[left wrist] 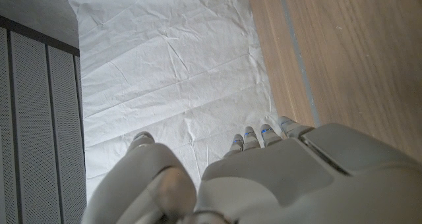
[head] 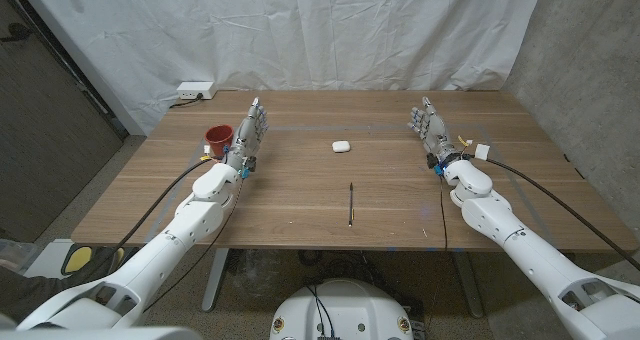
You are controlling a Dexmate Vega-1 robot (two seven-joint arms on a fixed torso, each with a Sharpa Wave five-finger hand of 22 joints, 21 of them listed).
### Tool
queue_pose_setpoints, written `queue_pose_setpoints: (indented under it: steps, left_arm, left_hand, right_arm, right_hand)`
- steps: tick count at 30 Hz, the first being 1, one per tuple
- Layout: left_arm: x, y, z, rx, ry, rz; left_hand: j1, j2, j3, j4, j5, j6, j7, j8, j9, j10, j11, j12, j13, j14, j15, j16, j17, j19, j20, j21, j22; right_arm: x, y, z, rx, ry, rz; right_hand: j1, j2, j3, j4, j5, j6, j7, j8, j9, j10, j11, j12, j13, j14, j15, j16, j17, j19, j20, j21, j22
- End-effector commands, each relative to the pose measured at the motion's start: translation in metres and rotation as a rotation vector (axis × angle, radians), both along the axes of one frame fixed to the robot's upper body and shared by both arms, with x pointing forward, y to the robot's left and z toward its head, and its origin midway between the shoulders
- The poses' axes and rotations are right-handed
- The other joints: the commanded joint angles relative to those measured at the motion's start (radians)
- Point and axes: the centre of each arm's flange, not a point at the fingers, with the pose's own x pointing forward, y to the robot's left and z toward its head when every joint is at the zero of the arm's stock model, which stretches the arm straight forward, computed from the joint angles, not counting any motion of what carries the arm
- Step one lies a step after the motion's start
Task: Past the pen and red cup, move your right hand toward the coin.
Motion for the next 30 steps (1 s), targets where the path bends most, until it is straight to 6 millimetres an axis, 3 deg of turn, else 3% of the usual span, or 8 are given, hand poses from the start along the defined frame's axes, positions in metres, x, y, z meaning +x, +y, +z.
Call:
queue_pose_setpoints:
  steps: [1,30]
  left_arm:
    - [-0.002,0.007,-0.001,-0.011,-0.001,-0.005]
    - [-0.005,-0.007,0.017,0.034,-0.017,-0.017]
  left_hand:
    - [0.012,0.006,0.002,0.004,0.006,-0.014,0.000,0.006,0.005,-0.003,0.001,0.008,0.005,-0.003,0.000,0.007,0.002,-0.003,-0.067,0.009,0.004]
    - [0.030,0.029,0.006,-0.004,0.012,0.019,0.002,0.013,0.005,0.028,0.004,0.015,0.005,0.021,0.004,0.010,0.001,0.014,-0.061,0.012,0.004]
  right_arm:
    - [-0.001,0.012,0.000,0.030,0.007,-0.003]
    - [-0.028,0.001,0.015,-0.036,-0.073,-0.064]
  right_hand:
    - [0.012,-0.001,0.009,-0.001,0.005,0.007,0.002,0.005,0.002,-0.001,0.010,0.004,0.003,0.002,0.006,0.005,0.003,-0.009,-0.005,0.002,0.004]
    - [0.017,0.005,0.010,-0.006,0.007,0.017,-0.002,0.006,0.002,0.022,0.012,0.012,0.004,0.025,0.010,0.011,0.002,0.010,-0.001,-0.012,0.005]
